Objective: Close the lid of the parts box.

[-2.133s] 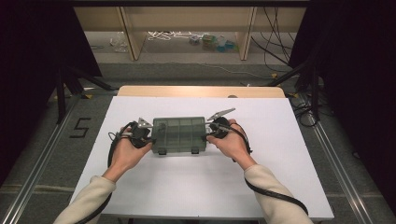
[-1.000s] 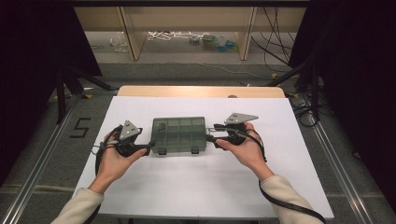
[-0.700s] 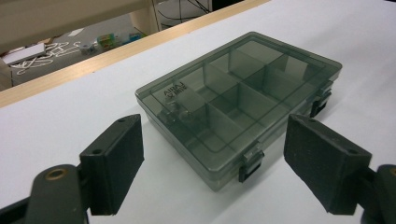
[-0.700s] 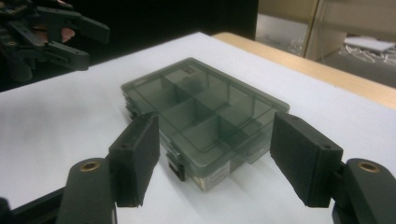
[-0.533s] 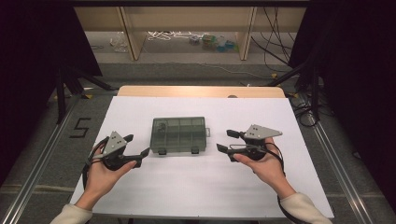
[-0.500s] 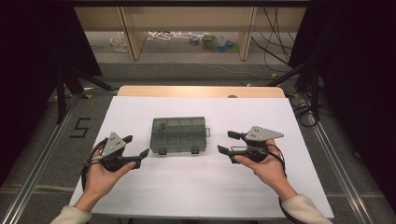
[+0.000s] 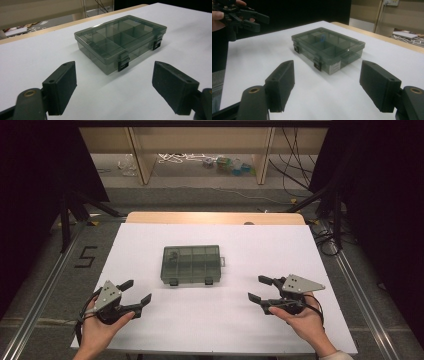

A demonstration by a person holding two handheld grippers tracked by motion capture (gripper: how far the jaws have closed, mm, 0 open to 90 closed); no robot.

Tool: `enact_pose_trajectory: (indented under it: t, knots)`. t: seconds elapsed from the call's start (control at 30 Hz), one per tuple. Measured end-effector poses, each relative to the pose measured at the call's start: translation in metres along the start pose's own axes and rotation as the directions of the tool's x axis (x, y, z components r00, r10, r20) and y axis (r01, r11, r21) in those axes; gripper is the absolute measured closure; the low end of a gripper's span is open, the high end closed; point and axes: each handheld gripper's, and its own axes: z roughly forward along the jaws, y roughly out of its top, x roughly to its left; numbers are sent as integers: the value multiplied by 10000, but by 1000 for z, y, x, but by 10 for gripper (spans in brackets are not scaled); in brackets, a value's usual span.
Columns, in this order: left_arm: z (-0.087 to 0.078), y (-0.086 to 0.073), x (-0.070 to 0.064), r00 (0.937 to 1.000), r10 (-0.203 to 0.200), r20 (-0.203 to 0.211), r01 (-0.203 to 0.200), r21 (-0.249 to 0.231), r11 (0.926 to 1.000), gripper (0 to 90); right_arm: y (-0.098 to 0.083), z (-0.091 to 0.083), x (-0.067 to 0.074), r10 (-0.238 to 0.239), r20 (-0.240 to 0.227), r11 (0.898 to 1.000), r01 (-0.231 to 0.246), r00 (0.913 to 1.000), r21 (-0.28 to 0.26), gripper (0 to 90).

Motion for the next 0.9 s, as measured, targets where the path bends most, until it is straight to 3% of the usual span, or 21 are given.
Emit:
enact_pose_trajectory:
  t: [0.13, 0.17, 0.3, 0.37, 0.4, 0.53, 0.63, 0.67, 0.8, 0.87, 0.9]
  knots:
    - [-4, -3, -2, 9998, -67, 197, 71, -201, 9998, 196, -8, -7, 7, 141, -180, 9999, -141, 9997, 0, 281]
    - [-5, -4, -3, 9999, -5, 162, 9, -202, 9998, 196, -9, -9, 7, -54, -76, 10000, 55, 10000, 42, 280]
    - [-6, -5, -7, 9995, 299, 116, -297, -168, 9994, 196, -16, -12, 11, -12, -132, 9997, 9, 9999, -225, 267]
    - [-5, -6, -8, 9995, 280, 156, -276, -252, 9993, 196, -18, -17, 13, -47, -166, 9999, 49, 9999, 90, 264]
    - [-5, -6, -8, 9994, 292, 176, -288, -244, 9993, 196, -19, -17, 12, -200, -110, 9998, 199, 9997, -87, 260]
    - [-4, -7, -7, 9985, 510, 200, -506, -203, 9985, 198, -20, -21, 12, 11, -185, 10000, -9, 9998, 80, 249]
    - [-4, -7, -8, 9985, 518, 175, -515, -174, 9985, 199, -21, -21, 11, -15, -182, 10000, 16, 9998, 60, 247]
    - [-4, -7, -8, 9987, 458, 210, -455, -176, 9988, 198, -21, -20, 10, -228, -70, 9997, 227, 9997, -111, 247]
    - [-3, -7, -8, 9985, 501, 207, -499, -130, 9987, 198, -23, -18, 10, -156, -164, 9997, 153, 9997, -167, 244]
    - [-3, -8, -8, 9986, 498, 190, -496, -117, 9987, 200, -24, -18, 12, -10, -241, 9999, 13, 9997, 124, 244]
    - [-3, -8, -8, 9985, 504, 205, -501, -116, 9987, 200, -25, -16, 11, -177, -224, 9997, 173, 9996, -163, 244]
